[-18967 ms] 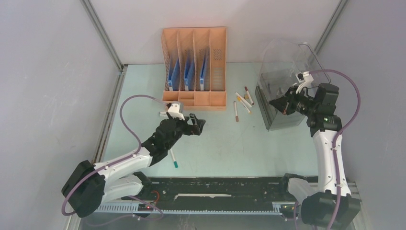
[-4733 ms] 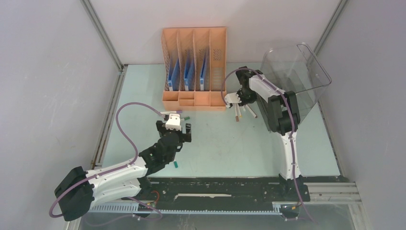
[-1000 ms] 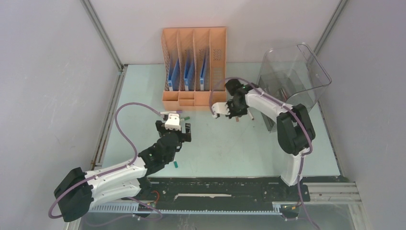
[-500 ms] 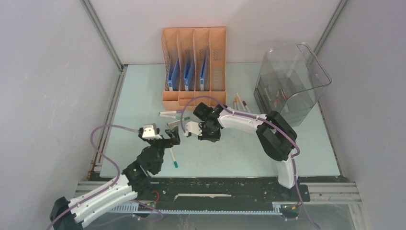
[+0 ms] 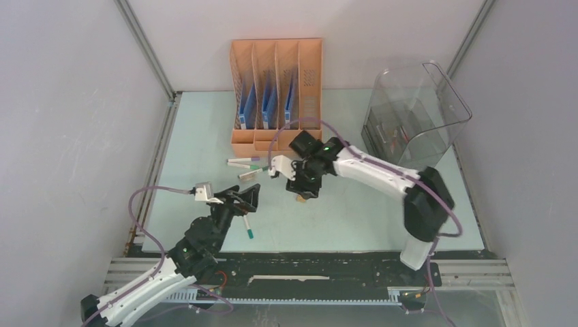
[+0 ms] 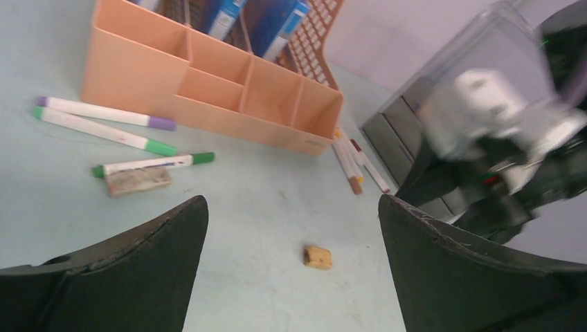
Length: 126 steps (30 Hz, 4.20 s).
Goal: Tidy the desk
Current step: Move the stationery to the center of the board, then open the drawer in the storage box.
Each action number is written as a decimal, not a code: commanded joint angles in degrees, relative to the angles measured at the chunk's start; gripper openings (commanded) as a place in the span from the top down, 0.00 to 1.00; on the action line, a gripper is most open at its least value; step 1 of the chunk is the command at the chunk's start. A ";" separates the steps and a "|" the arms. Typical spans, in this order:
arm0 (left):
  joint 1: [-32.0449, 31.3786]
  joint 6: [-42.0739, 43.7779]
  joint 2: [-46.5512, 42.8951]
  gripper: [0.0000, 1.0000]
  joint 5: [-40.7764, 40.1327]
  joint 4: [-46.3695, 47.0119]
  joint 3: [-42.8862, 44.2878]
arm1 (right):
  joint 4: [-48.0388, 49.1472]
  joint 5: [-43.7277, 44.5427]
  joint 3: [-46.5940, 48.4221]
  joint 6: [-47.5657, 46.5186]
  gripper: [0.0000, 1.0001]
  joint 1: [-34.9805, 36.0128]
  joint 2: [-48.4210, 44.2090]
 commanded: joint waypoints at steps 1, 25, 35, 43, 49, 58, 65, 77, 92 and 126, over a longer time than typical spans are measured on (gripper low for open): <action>0.32 -4.18 3.47 0.00 7.83 5.84 0.86 | -4.88 -8.77 -2.51 -1.86 0.45 -2.85 -13.11; 5.22 -20.07 74.16 0.09 45.15 39.88 34.87 | -6.00 -46.32 -10.87 -1.12 0.00 -38.16 -44.96; 4.90 -30.11 99.95 0.32 49.35 42.34 55.46 | 0.22 -43.77 -13.85 4.39 0.00 -39.39 -45.99; 2.14 -34.93 113.55 0.47 47.41 40.58 71.02 | 0.47 -42.57 -13.89 4.30 0.01 -39.26 -46.13; 1.06 -36.95 121.09 0.53 44.15 34.59 80.98 | 0.42 -41.65 -13.90 3.97 0.01 -38.79 -46.17; 0.70 -39.03 128.54 0.60 41.73 29.00 91.43 | 0.23 -40.45 -13.88 3.44 0.01 -38.09 -46.32; 0.64 -40.49 133.68 0.63 42.20 26.31 99.46 | -0.09 -40.09 -13.84 2.91 0.01 -37.77 -46.17; 0.66 -42.33 136.21 0.72 43.73 28.07 102.60 | -0.57 -39.65 -13.85 2.09 0.01 -36.93 -45.97; 0.70 -41.24 130.70 1.00 41.30 33.73 92.74 | -0.53 -39.89 -14.08 1.74 0.00 -37.02 -45.80; 2.10 -13.96 92.40 0.38 38.22 38.33 49.11 | -0.42 -41.66 -15.64 -0.32 0.00 -37.39 -45.27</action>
